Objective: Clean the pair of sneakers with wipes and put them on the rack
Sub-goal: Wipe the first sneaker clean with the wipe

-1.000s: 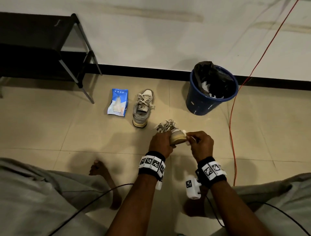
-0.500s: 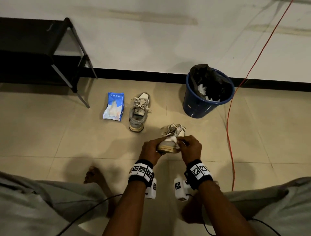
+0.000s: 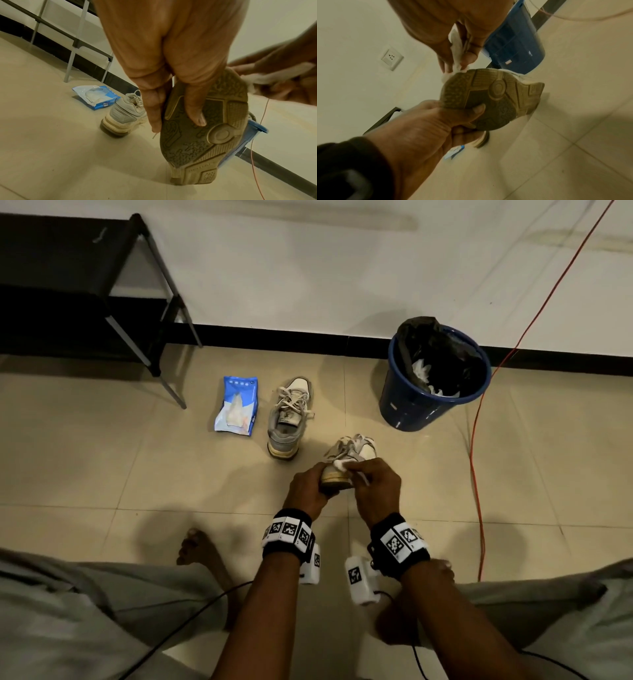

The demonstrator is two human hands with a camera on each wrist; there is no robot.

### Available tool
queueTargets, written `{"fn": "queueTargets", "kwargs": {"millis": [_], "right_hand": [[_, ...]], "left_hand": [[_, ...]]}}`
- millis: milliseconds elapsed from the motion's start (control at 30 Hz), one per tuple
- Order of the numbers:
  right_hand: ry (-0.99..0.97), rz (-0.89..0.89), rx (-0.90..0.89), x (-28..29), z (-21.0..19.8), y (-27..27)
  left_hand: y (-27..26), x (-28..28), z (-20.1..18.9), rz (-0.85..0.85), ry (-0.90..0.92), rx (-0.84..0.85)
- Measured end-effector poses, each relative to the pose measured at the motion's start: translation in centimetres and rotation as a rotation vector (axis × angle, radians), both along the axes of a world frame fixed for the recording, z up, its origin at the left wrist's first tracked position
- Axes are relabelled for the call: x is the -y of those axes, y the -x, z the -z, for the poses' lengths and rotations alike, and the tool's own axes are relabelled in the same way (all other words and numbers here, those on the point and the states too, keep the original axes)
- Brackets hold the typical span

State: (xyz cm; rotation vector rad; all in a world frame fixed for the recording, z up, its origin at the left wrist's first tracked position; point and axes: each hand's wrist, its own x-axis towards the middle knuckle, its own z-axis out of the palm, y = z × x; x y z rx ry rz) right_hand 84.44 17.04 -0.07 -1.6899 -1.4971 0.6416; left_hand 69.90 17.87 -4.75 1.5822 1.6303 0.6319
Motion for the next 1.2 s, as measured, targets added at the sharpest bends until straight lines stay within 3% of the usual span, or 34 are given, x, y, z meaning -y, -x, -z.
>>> {"fn": "queueTargets", "kwargs": {"millis": [67, 200, 367, 533, 667, 733, 833, 933, 1000, 1100, 1200], "right_hand": [[-0.015, -0.034, 0.024, -0.2, 0.0, -0.1], [0.091, 0.074, 0.086, -1.6, 0.9, -2.3], [-0.016, -0.144, 0.038, -0.3, -0.3, 1.4], [0.016, -0.004, 0.121, -2.3, 0.3, 0.0], [-0.075, -0.259, 0.182, -0.7, -0.4, 1.7], [-0.106, -0.294, 0.261, -0.9, -0.4, 1.6], [-0.106, -0.231, 0.390, -1.4, 0.3, 0.5], [-0.068, -0.076, 0.310, -1.2, 1.2, -0.3], [-0.043, -0.029, 0.260, -1.4, 1.8, -0.1], [0.015, 0.003, 0.223, -2.0, 2.1, 0.1], [0.013, 0.014, 0.094, -2.3, 1.9, -0.4]], "left_hand": [[0.1, -0.2, 0.0, 0.016, 0.030, -0.035], [-0.1, -0.3, 0.0, 0.049, 0.045, -0.083], [0.4, -0.7, 0.1, 0.018, 0.068, -0.031], [1.3, -0.5, -0.1, -0.006, 0.080, 0.016], [1.0, -0.3, -0.2, -0.028, 0.077, 0.070], [0.7, -0.4, -0.4, -0.046, 0.066, 0.081], [0.6, -0.5, -0.8, -0.048, 0.058, 0.083], [0.9, -0.7, -0.6, -0.028, 0.051, 0.062], [1.4, -0.8, -0.5, -0.025, 0.153, 0.123], [1.8, -0.5, -1.1, 0.007, 0.453, 0.396], [1.5, -0.5, -1.6, -0.075, 0.523, 0.497]]}}
